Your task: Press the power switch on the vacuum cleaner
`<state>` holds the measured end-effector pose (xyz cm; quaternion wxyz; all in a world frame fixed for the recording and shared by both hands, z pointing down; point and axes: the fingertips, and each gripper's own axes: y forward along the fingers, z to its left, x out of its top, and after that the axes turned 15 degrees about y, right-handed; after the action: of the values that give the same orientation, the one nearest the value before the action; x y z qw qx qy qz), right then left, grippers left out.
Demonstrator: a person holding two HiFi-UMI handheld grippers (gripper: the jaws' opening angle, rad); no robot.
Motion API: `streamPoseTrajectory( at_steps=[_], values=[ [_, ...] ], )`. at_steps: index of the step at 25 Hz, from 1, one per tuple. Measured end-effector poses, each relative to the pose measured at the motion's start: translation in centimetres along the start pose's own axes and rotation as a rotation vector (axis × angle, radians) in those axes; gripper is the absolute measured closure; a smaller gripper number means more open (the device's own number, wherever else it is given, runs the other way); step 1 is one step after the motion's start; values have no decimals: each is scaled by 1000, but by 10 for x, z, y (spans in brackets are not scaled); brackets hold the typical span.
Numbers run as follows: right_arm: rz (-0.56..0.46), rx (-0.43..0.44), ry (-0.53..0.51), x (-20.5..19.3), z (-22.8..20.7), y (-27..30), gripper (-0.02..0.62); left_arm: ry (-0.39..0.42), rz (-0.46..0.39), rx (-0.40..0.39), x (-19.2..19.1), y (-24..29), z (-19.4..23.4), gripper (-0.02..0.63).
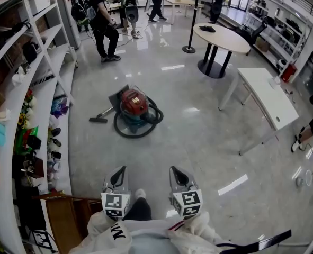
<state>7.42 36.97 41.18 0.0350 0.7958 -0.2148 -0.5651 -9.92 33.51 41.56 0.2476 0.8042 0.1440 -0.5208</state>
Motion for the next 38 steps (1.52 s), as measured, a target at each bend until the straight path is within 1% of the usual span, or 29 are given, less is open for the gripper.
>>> streamPoseTrajectory(
  at_steps=[4,7,12,16,21,28,34,38],
  values=[
    [11,-3,2,8,4,26,595,-7,12,-6,-8,20,21,606],
    [12,-14,-2,16,3,45,595,-7,3,-19,-2,37,36,606],
    [12,-32,-3,28,6,80,595,-5,-3,-32,-3,64,64,607],
    [11,-23,-13,36,12,107,595,0,-12,-21,-4,80,90,606],
    [7,-17,-23,45,20,140,595,-7,-6,-18,-14,96,116,607],
    [8,-36,-23,49,21,165,595,-12,-17,-28,-19,117,137,607],
    [10,-55,-33,54,19,170,595,-23,-21,-43,-20,125,139,606],
    [8,-62,-40,58,20,173,595,-22,-27,-34,-26,127,143,607]
  ],
)
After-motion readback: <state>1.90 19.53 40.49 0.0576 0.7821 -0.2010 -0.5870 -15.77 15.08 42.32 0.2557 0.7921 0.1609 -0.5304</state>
